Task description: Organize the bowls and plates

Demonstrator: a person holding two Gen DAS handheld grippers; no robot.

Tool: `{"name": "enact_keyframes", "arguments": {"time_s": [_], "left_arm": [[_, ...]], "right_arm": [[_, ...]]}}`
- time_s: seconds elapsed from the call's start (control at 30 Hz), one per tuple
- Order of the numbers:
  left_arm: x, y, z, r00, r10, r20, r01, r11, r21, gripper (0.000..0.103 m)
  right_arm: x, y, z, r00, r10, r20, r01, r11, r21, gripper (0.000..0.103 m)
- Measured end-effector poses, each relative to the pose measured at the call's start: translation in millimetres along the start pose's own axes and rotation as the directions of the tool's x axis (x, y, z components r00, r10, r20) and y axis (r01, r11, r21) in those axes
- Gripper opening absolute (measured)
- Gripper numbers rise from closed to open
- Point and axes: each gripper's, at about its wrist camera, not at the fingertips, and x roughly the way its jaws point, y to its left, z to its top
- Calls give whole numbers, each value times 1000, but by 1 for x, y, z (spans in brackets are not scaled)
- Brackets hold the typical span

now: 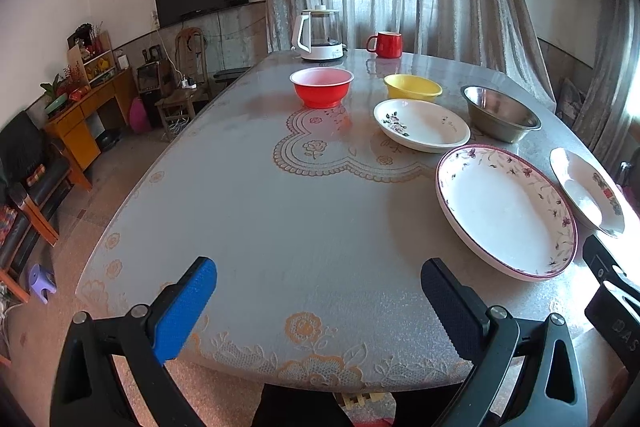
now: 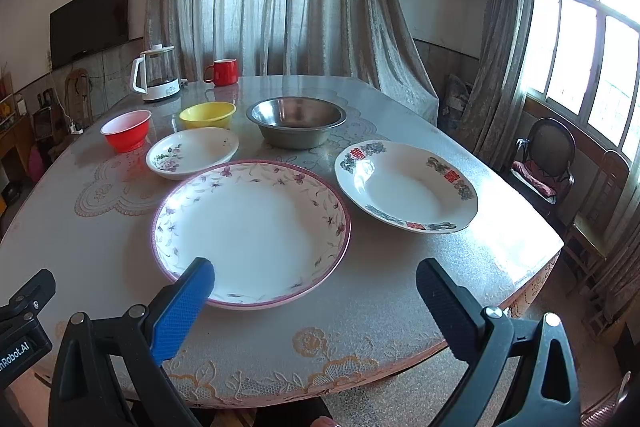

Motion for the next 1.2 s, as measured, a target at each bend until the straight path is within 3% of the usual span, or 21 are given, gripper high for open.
{"name": "enact_keyframes", "arguments": {"time_s": [1.2], "left_arm": [[5,3,-3,1000,11,-16,-11,1000,-11,103]], "right_arm": [[4,0,-3,1000,-6,-22,6,1000,0,103]]}}
